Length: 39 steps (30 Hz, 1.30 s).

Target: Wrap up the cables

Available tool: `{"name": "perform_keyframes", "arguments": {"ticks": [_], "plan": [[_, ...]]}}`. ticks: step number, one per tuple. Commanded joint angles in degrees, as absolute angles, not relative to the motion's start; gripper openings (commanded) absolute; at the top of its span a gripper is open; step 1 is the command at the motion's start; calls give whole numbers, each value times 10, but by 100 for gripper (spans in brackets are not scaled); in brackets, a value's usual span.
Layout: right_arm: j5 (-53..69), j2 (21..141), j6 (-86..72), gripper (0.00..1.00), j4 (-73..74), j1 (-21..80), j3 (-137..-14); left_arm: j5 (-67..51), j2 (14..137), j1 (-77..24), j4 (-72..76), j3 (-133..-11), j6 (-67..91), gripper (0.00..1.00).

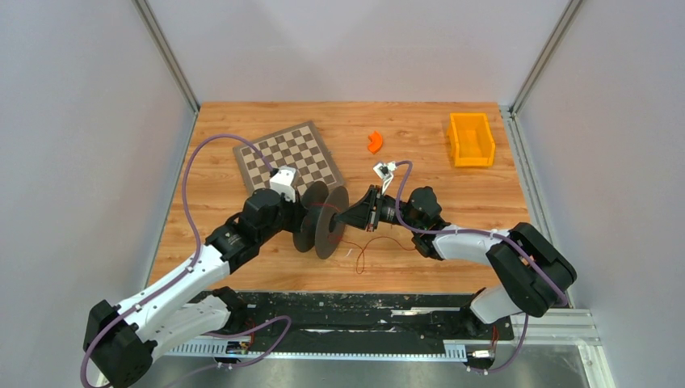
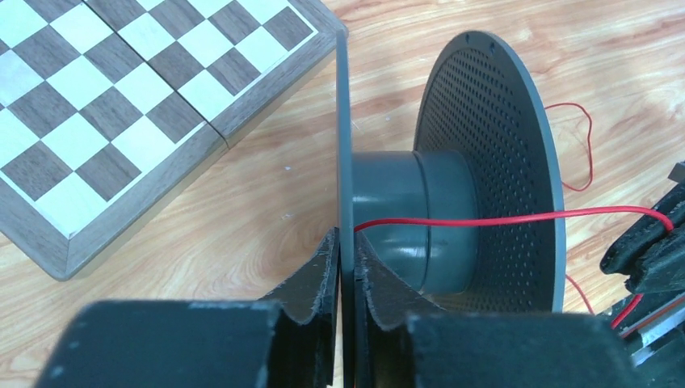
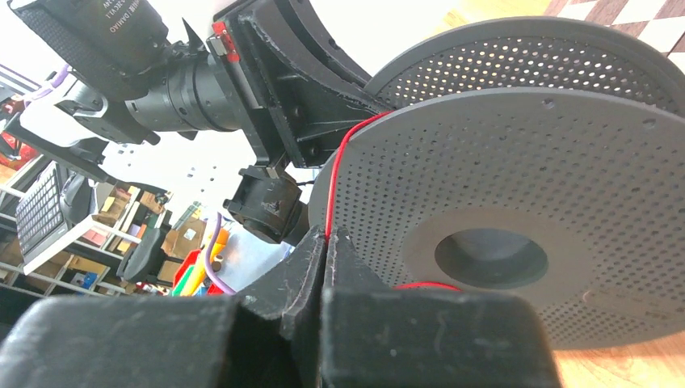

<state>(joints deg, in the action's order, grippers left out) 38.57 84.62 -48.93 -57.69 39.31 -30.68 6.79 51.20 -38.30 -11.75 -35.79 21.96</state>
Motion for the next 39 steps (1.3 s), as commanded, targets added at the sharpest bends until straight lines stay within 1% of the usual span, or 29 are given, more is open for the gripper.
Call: {"name": "perform_keyframes", "arguments": {"ticks": [1,2,3,4,13,15,19,22,25,28,31,36,39], "plan": [[385,850,-480,0,-596,396,-308,66,517,-389,-103,-385,212,7],[387,851,-480,0,-596,396,-309,66,518,-390,-103,-386,210,5],[387,852,-481,0,-597,396,-310,66,519,-391,-103,-388,210,1],[388,852,-482,0,-599,396,-310,67,519,-392,-103,-389,208,0],[391,854,-486,0,-599,395,-311,84,516,-397,-108,-390,207,0],[392,853,-487,7,-598,395,-312,89,515,-397,-109,-391,210,0],[390,826,-471,30,-538,392,-326,97,510,-397,-120,-397,221,0],[380,777,-401,41,-463,392,-336,107,493,-397,-133,-403,228,0],[374,716,-292,55,-382,392,-343,120,471,-397,-151,-410,228,0],[339,659,-201,63,-315,392,-338,131,447,-397,-171,-428,220,0],[311,614,-157,71,-297,392,-315,139,430,-396,-198,-446,213,0],[315,607,-177,80,-327,401,-271,154,411,-397,-232,-478,217,0],[310,623,-198,81,-364,419,-246,173,403,-397,-240,-494,230,0]]}}
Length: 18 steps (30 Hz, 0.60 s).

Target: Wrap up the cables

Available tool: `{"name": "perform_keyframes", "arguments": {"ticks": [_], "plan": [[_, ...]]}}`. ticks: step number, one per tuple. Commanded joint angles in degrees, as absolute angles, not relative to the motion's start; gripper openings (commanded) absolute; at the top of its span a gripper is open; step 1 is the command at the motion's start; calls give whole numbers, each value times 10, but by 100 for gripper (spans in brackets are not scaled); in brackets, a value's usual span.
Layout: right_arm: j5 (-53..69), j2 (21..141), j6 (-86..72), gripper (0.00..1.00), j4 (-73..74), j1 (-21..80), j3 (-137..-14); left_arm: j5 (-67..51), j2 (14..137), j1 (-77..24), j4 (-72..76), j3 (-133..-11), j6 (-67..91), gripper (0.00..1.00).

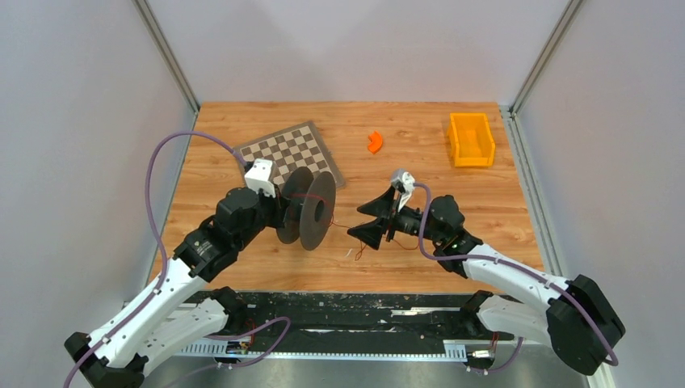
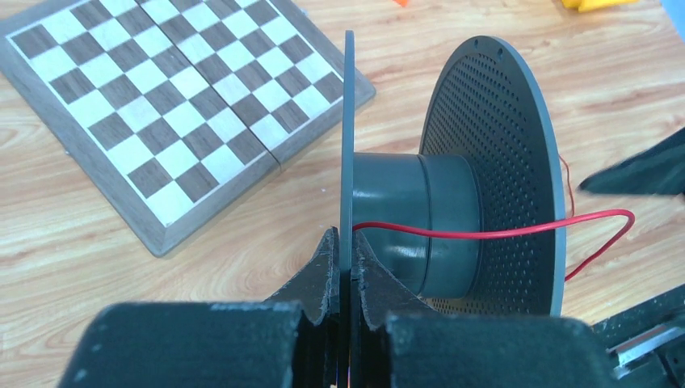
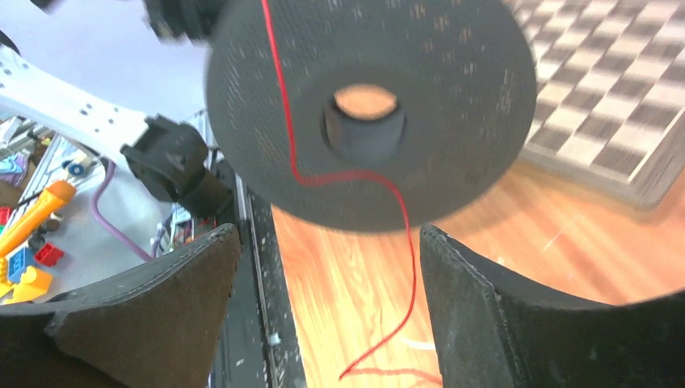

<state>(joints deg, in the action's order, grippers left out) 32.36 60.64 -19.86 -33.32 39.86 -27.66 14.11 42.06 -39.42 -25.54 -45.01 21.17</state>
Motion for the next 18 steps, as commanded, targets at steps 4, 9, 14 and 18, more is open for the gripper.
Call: {"name": "perform_keyframes", "arguments": {"ticks": [4,9,14,18], "plan": [[256,645,-202,80,-406,460,-222,198,404,-397,-265,-517,240,0],[201,698,-195,76,-420,489,-221,205,403,-397,-287,-537,239,0],[165,730,-196,73,-423,491,-219,205,403,-397,-306,-552,237,0],[155,727,-194,73,-417,492,-220,205,400,-397,-312,-552,234,0]]}}
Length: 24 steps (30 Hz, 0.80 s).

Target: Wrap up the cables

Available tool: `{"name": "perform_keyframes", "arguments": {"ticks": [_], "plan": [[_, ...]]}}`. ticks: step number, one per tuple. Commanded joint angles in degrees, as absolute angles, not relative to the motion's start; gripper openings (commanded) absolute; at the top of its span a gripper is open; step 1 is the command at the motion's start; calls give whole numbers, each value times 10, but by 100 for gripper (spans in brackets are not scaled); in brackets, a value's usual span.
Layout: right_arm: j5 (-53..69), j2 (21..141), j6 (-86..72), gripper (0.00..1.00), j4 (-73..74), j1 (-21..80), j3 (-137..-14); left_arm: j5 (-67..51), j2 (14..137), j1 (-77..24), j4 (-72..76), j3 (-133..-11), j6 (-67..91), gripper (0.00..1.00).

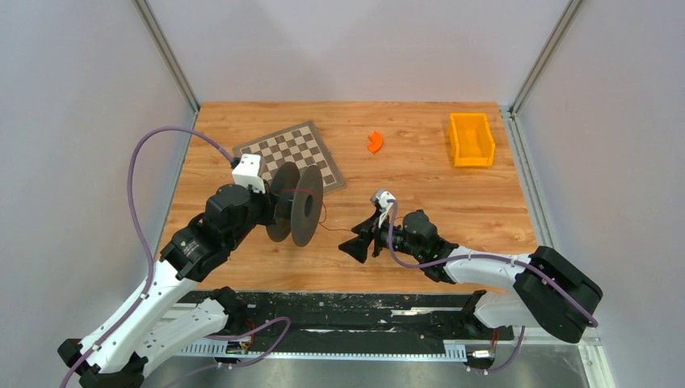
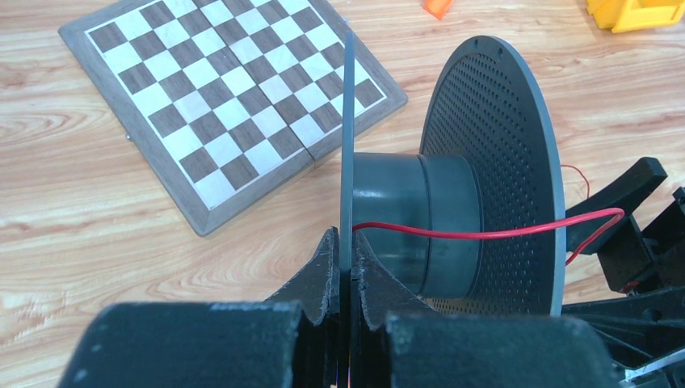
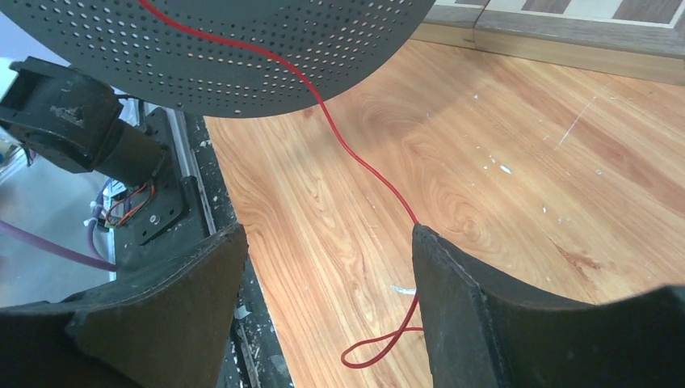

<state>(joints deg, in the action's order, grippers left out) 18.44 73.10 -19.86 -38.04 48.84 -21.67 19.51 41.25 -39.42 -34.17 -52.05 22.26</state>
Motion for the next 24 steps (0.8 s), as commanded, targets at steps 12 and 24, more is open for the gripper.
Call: {"name": "perform_keyframes", "arguments": {"ticks": [12,24], "plan": [[78,622,-166,80,-241,491,-268,225,398,-397,-335,-554,225,0],[156,731,-225,77,-325,493,-257,212,392,-396,-334,-554,234,0]]}}
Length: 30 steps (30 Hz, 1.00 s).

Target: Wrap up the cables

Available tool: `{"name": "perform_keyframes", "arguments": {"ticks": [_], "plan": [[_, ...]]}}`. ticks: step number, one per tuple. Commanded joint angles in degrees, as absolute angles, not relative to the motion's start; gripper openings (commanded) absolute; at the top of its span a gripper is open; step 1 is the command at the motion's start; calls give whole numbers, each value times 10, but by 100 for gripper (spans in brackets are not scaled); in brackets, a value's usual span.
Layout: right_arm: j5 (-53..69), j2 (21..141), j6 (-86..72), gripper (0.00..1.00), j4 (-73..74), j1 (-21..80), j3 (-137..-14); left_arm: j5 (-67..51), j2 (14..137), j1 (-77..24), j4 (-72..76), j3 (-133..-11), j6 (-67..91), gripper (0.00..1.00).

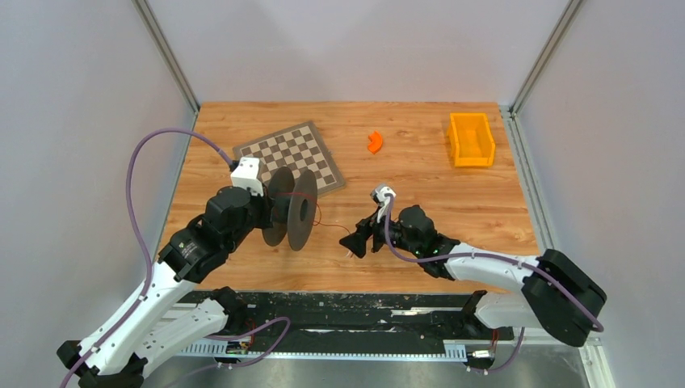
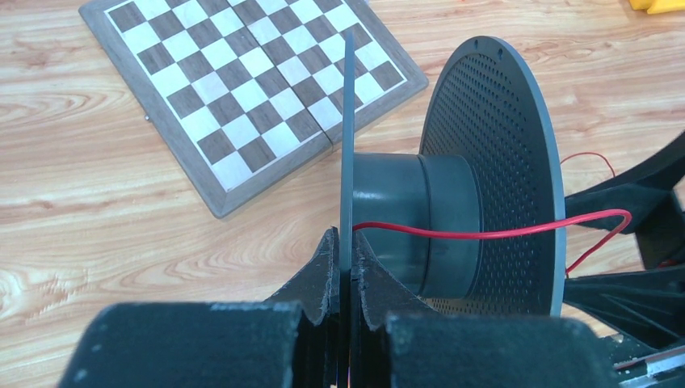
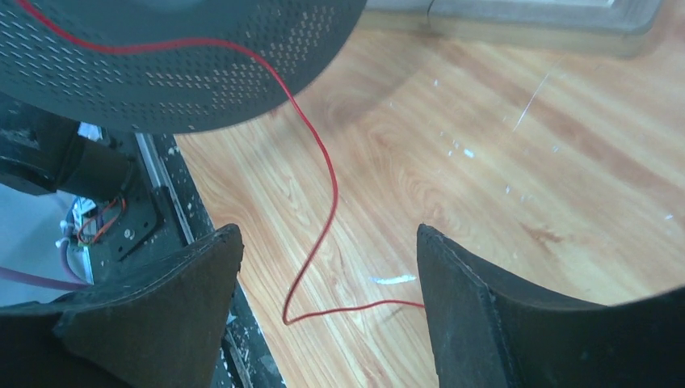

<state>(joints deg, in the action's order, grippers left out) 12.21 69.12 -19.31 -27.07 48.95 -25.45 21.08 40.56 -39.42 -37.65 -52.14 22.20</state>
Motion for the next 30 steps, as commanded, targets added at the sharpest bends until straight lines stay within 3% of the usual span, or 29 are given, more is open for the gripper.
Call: {"name": "perform_keyframes", "arguments": {"ticks": [1,3,4,7,11,20,30], "plan": [[159,743,-231,76,-333,493,-255,211,390,-396,-335,-556,235,0],[159,757,-237,72,-344,492,-255,211,387,-397,-338,-559,234,0],[155,756,-234,65,-342,491,-255,209,385,-396,-339,-561,233,0],[135,727,-211,28,-299,479,-273,195,382,-396,-357,-569,228,0],[120,669,-172,1,-222,440,-308,164,373,-396,-394,-573,225,0],[172,655,-146,0,-206,299,-369,41,359,-396,-464,-581,226,0],[241,760,-148,0,-200,263,-408,-11,324,-396,-465,-586,263,0]]}}
